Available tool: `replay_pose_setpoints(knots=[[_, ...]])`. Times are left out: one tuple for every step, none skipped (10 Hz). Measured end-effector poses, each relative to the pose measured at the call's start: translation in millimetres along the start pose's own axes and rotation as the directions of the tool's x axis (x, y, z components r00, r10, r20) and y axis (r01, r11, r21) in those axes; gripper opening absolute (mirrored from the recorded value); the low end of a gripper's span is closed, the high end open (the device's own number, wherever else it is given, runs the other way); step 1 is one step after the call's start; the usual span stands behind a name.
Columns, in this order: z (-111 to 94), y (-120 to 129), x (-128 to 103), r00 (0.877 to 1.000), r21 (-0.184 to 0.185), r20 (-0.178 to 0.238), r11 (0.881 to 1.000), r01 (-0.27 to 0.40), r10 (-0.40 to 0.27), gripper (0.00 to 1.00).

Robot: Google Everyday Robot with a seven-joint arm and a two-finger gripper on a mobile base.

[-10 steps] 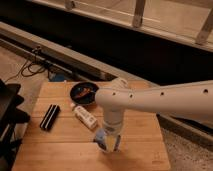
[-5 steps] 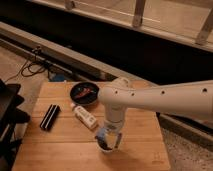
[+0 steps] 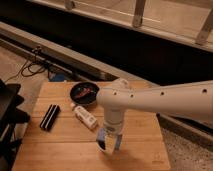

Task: Place the white sponge in the ceramic cup

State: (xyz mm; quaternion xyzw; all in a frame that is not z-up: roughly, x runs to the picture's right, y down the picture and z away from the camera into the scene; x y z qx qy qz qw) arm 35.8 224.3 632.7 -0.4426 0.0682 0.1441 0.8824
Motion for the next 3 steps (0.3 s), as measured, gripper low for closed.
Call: replay_pose_setpoints(knots=[[-14.8,-5.6,5.0,1.000,0.031,-0.004,0.999,-0.018,0.018,0.71],[-31.9,-14.3,11.5,0.999,0.061,-0.004,0.997,-0.043,0.044,0.70],[-43.3,-19.0,13.9,0.999,0.069,0.011,0.997,-0.043,0.043,0.64]])
